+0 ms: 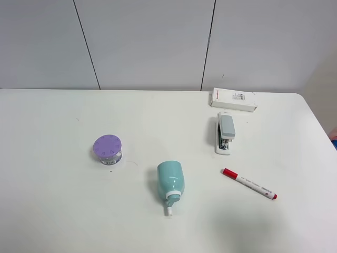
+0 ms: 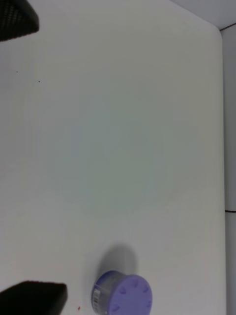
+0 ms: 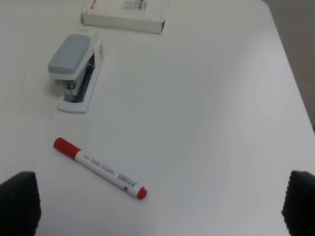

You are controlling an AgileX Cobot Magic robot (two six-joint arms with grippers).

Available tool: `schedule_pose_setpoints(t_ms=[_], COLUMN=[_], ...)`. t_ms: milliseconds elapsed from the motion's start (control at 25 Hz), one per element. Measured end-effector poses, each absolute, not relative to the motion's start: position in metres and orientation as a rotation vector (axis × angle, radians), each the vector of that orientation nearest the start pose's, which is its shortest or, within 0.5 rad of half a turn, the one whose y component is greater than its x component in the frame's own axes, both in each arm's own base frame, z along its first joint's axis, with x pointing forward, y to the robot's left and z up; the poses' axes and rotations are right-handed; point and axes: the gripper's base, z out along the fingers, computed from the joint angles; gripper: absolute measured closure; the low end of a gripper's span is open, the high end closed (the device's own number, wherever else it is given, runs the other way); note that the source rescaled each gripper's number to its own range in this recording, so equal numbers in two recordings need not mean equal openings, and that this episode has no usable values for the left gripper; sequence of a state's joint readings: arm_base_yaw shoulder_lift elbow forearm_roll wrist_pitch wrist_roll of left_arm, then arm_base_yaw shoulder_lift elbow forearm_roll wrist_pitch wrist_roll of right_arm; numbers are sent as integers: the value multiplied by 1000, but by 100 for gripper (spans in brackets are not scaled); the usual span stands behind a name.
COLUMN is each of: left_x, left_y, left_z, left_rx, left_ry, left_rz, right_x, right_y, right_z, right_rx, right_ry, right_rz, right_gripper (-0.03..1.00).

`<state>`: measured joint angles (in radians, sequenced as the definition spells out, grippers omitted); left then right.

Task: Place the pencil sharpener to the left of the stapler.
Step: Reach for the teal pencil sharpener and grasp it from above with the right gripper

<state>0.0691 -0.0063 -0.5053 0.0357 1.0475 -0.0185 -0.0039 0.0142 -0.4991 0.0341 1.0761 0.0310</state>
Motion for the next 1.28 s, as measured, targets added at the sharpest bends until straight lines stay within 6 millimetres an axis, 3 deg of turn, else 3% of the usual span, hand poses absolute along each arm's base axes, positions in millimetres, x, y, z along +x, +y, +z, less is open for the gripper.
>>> schedule_pose_setpoints(t_ms=[240, 280, 400, 640, 760, 920, 1120, 1280], left_x=[-6, -6, -6, -6, -6, -6, -6, -6], left_y=[2, 2, 2, 2, 2, 2, 2, 2], left_z=[280, 280, 280, 280, 280, 280, 280, 280], left_rx=[-90, -90, -90, -90, -90, -90, -90, -90], left_ry=[2018, 2018, 2018, 2018, 2018, 2018, 2018, 2018], left_rz=[75, 75, 75, 75, 75, 75, 75, 75], right_x=[22, 39, 76, 151, 189, 225, 245, 246], right_y=[14, 17, 19, 34, 61, 115, 183, 219], right_z=[305, 322, 345, 362, 365, 367, 344, 311], right_rx=[71, 123, 209, 173, 92, -14, -128, -166], right_ry=[2210, 2276, 2391, 2611, 2696, 2763, 2878, 3007], right_rz=[254, 312, 379, 430, 426, 456, 515, 511], right_gripper=[-3, -3, -3, -3, -3, -3, -3, -3])
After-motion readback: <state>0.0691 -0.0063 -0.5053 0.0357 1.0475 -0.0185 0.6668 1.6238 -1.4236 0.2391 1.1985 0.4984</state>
